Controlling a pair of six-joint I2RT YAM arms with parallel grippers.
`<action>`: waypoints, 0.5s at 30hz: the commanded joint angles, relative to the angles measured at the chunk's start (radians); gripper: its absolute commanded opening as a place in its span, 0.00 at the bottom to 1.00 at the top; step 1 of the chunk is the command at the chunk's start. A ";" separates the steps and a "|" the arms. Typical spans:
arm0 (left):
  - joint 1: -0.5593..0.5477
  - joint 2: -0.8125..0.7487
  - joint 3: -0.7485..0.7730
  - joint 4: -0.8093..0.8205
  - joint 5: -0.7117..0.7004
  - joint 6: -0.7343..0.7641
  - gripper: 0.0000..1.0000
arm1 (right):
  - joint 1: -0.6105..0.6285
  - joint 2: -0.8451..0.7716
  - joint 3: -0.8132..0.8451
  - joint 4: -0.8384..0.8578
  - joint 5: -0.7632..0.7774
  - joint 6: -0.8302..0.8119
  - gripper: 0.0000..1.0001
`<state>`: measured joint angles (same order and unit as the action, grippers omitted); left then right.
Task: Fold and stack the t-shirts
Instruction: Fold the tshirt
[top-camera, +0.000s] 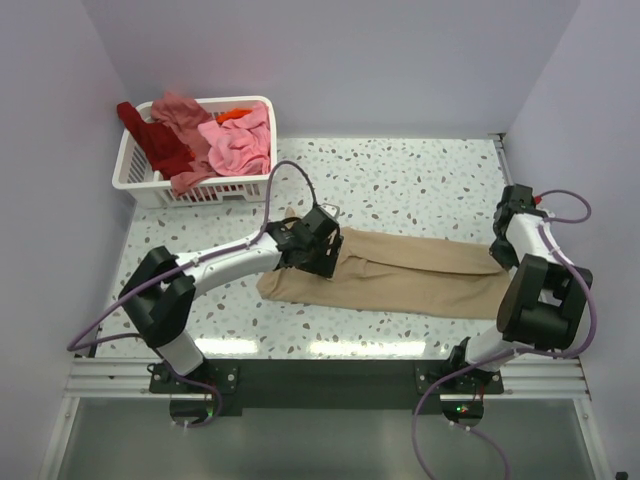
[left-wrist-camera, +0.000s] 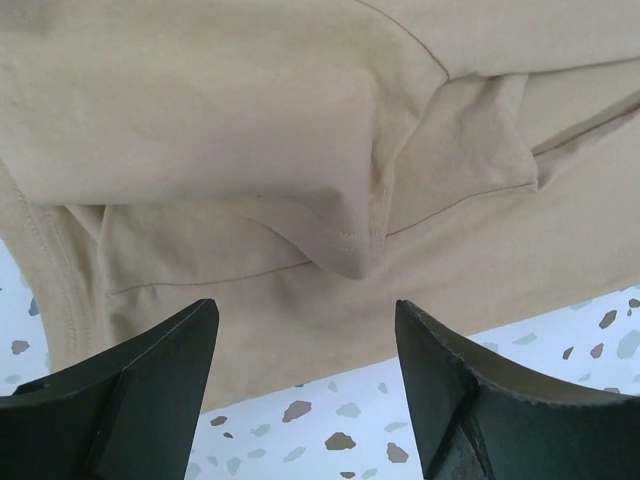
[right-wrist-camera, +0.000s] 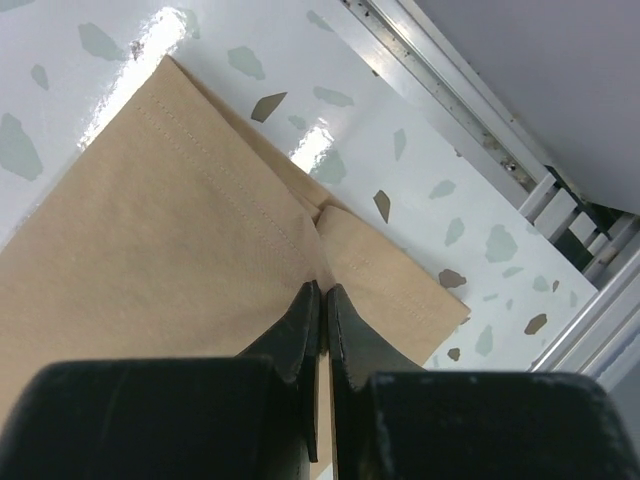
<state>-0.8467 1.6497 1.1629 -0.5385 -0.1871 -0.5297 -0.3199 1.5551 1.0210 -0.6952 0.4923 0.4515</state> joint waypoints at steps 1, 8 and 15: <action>-0.009 0.013 0.017 0.038 0.021 0.023 0.76 | -0.002 -0.050 0.040 -0.033 0.080 -0.010 0.00; -0.018 0.048 0.011 0.077 0.113 0.036 0.71 | -0.004 -0.052 0.042 -0.043 0.080 -0.013 0.00; -0.038 0.123 0.053 0.066 0.183 0.059 0.54 | -0.004 -0.055 0.033 -0.040 0.080 -0.013 0.00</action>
<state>-0.8677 1.7439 1.1690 -0.4942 -0.0532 -0.5022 -0.3199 1.5295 1.0283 -0.7254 0.5327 0.4442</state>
